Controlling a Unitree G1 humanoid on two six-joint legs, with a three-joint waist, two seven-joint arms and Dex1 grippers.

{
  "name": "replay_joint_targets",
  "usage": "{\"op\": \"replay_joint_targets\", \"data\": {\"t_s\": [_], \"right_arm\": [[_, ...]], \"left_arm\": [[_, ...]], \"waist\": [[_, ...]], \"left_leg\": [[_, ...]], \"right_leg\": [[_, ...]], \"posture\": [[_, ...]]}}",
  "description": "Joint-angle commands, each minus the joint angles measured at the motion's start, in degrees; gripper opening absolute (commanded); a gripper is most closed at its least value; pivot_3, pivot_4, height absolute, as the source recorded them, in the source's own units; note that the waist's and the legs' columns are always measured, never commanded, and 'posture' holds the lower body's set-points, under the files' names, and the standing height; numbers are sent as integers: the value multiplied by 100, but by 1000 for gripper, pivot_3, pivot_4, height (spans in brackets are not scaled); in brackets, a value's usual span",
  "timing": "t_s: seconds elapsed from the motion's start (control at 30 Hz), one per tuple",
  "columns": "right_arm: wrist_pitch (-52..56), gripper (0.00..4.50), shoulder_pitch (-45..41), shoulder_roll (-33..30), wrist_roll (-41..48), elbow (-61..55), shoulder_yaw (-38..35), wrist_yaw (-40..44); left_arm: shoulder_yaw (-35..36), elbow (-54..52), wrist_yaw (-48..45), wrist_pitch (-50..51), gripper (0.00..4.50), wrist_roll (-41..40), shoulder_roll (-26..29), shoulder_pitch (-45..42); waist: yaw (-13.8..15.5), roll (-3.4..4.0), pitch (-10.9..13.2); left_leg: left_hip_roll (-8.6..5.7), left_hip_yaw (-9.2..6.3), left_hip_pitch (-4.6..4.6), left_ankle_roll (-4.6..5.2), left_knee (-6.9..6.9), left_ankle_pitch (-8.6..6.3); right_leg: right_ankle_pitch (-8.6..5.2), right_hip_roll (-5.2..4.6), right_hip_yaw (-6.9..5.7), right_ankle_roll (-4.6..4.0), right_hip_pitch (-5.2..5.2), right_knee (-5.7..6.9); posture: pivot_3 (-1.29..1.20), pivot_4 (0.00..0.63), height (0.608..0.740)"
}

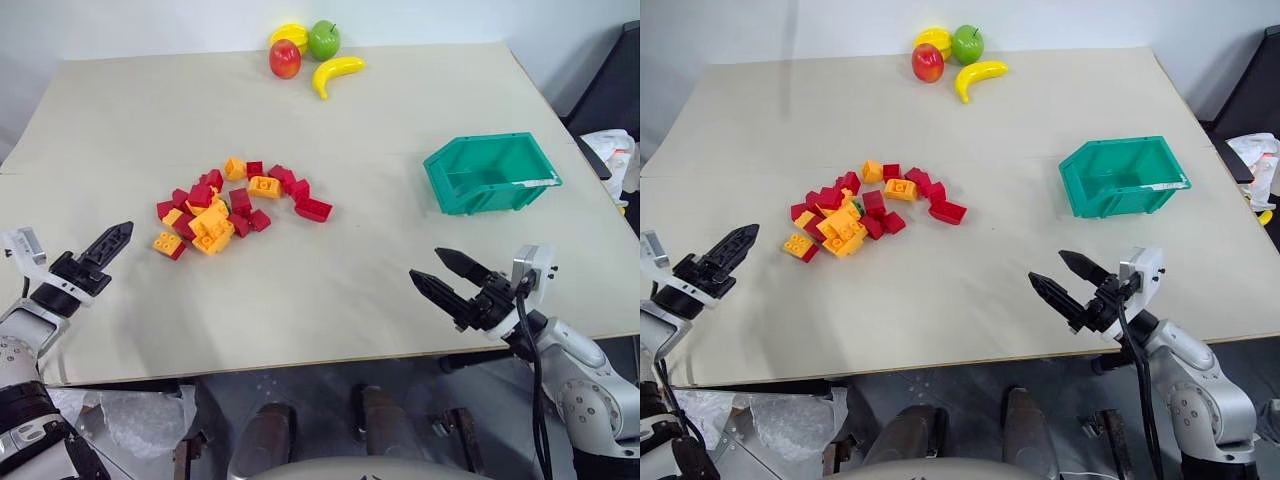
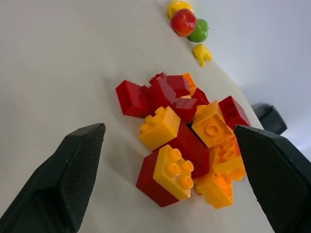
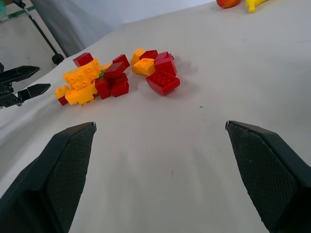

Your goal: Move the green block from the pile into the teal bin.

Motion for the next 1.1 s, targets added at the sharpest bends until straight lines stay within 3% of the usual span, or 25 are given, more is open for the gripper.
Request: {"op": "replay_joint_targets", "data": {"t_s": [0.03,0.4,0.8,1.1], "right_arm": [[-84,4476,-61,-114,-99,-203,-11,98],[-154,4476,-639,-462,-522,-496,461,433],[-226,4476,-1455,-1174,-1189,-458,881,1049],[-136,4500,-2244,-1174,-1362,-311,1249,1316]], "left_arm": [[-98,-225,-122,-466,4500,240,48,46],[-549,-438,-233,-1355,4500,926,291,-46],[-1560,410,-2041,-3166,4500,2044,1030,-352],[-2049,1467,-2971,-4862,1829,2698,1205,-945]], "waist": [[-3,0,0],[-1,0,1],[-9,4,3],[-4,9,10]], "left_leg": [[0,0,0,0,0,0],[0,0,-2,0,-1,-1],[1,1,-6,4,-4,-3],[1,2,-16,12,2,-9]], "right_leg": [[0,0,0,0,0,0],[0,0,-2,0,0,-8],[0,1,-7,0,0,-18],[1,0,-16,1,-3,-27]], "posture": [[0,150,740],[0,150,740],[0,150,740],[0,150,740]]}}
